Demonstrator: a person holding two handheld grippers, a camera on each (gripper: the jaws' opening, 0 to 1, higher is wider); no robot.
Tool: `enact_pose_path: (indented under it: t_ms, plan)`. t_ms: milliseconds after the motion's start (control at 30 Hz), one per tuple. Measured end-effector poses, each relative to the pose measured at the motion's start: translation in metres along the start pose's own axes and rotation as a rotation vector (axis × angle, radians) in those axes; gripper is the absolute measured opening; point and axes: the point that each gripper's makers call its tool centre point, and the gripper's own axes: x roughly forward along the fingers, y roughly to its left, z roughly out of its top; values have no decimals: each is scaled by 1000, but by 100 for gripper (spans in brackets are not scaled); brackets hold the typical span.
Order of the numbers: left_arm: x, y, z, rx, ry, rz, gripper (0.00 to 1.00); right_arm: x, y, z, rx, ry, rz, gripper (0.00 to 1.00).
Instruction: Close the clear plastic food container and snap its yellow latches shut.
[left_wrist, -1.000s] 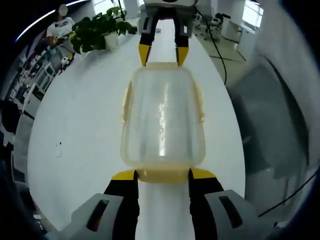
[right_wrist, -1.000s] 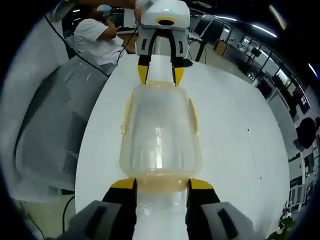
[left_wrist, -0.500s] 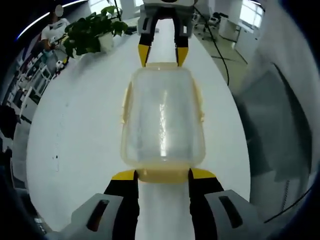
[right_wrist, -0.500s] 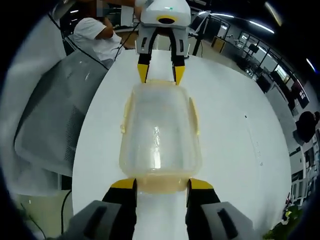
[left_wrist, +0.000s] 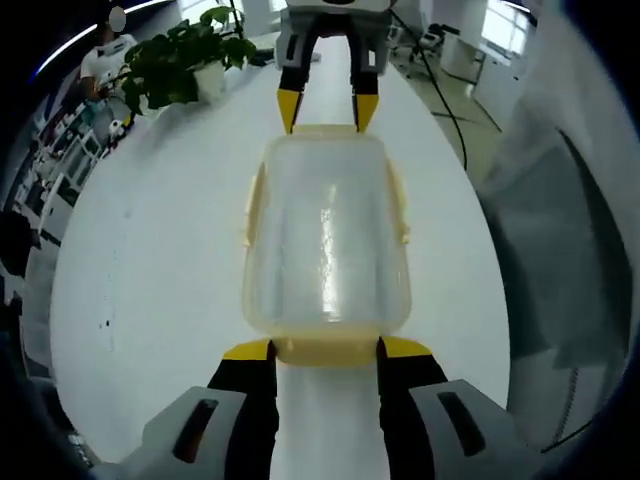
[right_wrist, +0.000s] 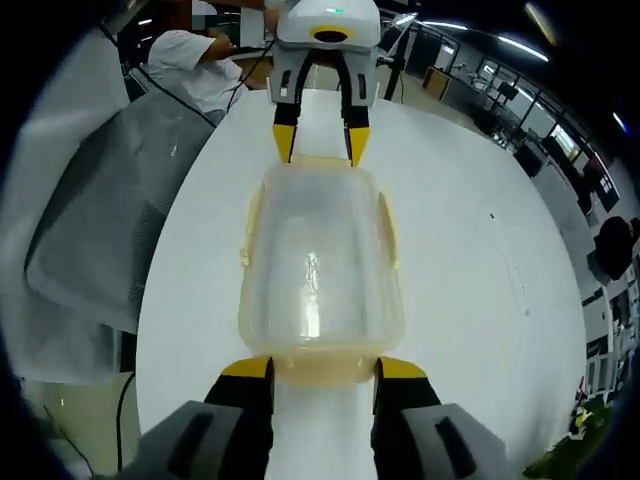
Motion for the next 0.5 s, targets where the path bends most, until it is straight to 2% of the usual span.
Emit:
enact_pose_path:
  t_ms: [500]
  plan:
    - [9,-3,-2,-8,21,-15,36,9,2,-9,2,8,15,36]
